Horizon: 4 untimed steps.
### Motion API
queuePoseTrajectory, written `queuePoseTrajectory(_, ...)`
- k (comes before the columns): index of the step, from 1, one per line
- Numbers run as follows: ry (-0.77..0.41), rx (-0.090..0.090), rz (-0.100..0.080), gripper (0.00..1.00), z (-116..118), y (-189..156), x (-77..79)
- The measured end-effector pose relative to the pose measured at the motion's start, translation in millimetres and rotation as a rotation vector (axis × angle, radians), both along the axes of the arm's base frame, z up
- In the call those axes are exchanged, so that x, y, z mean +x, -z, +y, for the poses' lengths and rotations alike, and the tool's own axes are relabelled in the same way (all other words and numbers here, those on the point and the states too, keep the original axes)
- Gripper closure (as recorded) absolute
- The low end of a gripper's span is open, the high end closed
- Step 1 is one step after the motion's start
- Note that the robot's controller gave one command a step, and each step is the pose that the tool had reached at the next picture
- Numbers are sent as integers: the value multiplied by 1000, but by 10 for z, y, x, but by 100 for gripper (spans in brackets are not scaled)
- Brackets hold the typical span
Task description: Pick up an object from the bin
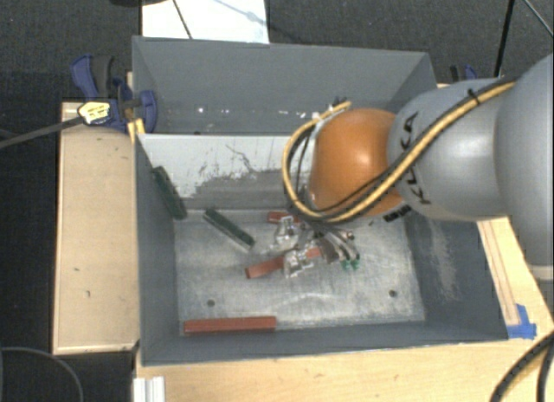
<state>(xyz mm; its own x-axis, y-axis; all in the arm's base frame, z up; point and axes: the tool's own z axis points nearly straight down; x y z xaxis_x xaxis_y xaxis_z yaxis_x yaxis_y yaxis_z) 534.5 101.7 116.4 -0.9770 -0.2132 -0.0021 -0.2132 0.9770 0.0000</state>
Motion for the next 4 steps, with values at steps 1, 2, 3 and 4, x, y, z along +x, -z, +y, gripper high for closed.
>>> queuePoseTrajectory(1, 2, 1, -2, 100, 2, -95, 5)
queuePoseTrajectory(2, 2, 0, 1, 100, 0, -180, -1)
queuePoseTrajectory(3, 4, 0, 2, 100, 1, -312, -1)
queuePoseTrajectory(4, 5, 0, -1, 100, 2, -427, 6)
